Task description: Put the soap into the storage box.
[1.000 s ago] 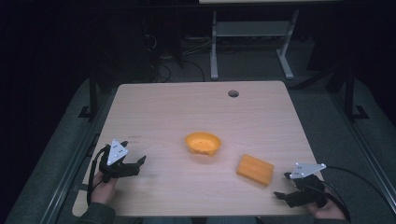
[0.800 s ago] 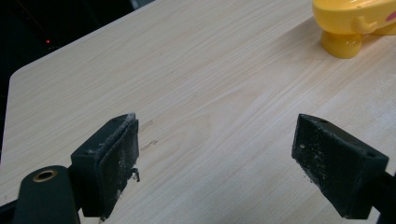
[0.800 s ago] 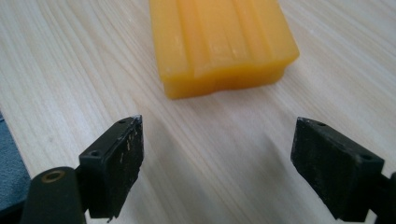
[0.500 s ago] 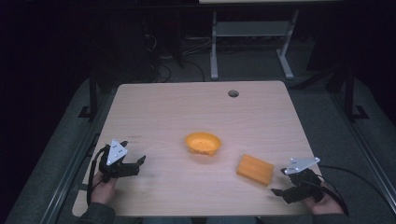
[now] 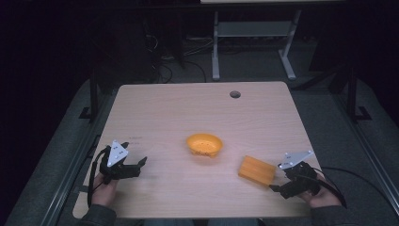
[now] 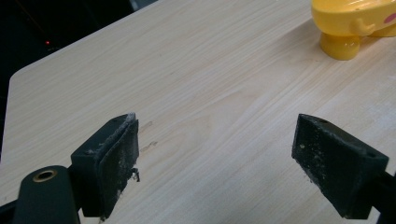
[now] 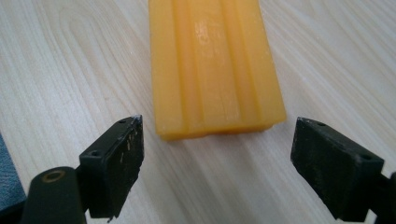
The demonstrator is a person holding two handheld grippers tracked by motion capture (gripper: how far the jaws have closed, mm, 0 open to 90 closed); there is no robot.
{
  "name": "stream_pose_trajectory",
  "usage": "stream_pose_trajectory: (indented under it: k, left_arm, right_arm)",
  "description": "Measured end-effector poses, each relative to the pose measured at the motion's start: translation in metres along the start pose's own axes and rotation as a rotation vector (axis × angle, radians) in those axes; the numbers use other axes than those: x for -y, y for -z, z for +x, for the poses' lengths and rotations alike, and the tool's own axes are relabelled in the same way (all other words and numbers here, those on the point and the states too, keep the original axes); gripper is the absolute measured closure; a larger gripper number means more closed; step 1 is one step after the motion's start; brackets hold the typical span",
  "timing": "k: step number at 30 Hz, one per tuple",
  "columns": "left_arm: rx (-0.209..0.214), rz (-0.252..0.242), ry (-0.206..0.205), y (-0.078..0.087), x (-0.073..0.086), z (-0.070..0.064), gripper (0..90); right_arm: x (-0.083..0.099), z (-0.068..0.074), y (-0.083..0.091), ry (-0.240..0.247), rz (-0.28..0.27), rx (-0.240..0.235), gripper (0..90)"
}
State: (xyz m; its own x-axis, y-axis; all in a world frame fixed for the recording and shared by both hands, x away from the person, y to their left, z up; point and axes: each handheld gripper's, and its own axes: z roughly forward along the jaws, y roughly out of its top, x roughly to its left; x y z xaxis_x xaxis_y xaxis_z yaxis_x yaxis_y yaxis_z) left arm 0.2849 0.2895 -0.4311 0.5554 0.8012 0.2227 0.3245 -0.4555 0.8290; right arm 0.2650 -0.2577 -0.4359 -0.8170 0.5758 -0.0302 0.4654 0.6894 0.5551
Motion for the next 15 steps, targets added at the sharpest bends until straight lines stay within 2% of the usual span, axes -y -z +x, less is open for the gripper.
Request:
stream_pose_trajectory:
  k: [15]
  left_arm:
    - [0.003, 0.0, 0.001, 0.0, 0.0, 0.0, 14.1]
  right_arm:
    - [-0.018, -0.001, -0.006, 0.03, 0.025, -0.012, 16.8]
